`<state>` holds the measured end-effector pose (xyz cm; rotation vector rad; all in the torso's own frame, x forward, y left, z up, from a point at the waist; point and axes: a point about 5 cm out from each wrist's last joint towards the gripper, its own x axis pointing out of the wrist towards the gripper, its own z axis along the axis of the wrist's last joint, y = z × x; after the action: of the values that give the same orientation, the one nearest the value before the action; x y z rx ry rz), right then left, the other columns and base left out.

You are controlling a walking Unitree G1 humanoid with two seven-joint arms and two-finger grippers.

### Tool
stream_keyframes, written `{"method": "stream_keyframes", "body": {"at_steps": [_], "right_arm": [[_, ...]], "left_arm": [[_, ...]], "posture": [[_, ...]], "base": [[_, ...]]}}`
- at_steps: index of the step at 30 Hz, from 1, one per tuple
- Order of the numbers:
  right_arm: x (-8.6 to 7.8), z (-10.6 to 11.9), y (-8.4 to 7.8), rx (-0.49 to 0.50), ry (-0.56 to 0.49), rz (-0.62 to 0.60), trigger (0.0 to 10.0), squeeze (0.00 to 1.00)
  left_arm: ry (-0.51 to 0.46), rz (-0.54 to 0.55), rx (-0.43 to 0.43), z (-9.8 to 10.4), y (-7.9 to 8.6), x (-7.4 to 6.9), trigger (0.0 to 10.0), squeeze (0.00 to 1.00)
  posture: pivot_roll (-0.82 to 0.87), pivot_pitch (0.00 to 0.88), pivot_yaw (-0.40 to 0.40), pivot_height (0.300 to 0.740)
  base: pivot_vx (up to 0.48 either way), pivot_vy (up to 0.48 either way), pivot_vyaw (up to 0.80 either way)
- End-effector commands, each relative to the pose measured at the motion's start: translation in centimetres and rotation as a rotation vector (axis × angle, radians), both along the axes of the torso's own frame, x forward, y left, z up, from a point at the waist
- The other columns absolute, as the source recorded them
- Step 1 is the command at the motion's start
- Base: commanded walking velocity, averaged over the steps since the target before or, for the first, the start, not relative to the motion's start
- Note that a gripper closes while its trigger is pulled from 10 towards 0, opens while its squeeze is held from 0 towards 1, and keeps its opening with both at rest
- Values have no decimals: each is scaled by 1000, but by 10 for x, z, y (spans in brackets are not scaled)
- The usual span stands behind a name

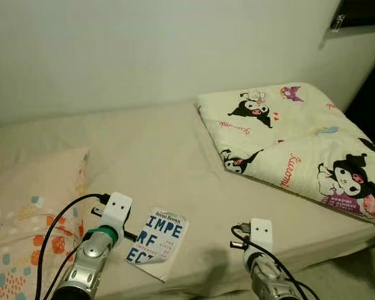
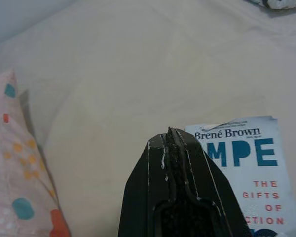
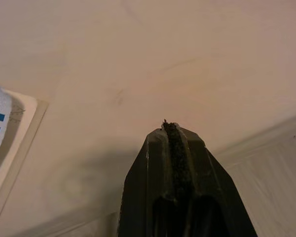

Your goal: Clean up the room

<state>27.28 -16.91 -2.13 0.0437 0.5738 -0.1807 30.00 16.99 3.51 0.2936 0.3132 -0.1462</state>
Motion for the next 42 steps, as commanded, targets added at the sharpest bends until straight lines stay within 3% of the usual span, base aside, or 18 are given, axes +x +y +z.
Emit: {"method": "stream_keyframes", "body": {"at_steps": [1, 9, 42], "right_arm": [[-3, -2, -1, 5, 7, -12, 10000, 0], [-2, -1, 6, 8, -6, 37, 10000, 0], [-2, -3, 11, 9, 5, 90, 10000, 0]], "left_arm": [[23, 0, 2, -5, 0, -3, 10000, 0], [38, 39, -8, -13, 4, -14, 10000, 0], [25, 73, -8, -12, 13, -18, 10000, 0]], "posture": [[124, 0, 96, 740], [131, 0, 69, 740], [143, 0, 44, 740]], "base": [[0, 0, 0], [0, 0, 0], [0, 0, 0]]}}
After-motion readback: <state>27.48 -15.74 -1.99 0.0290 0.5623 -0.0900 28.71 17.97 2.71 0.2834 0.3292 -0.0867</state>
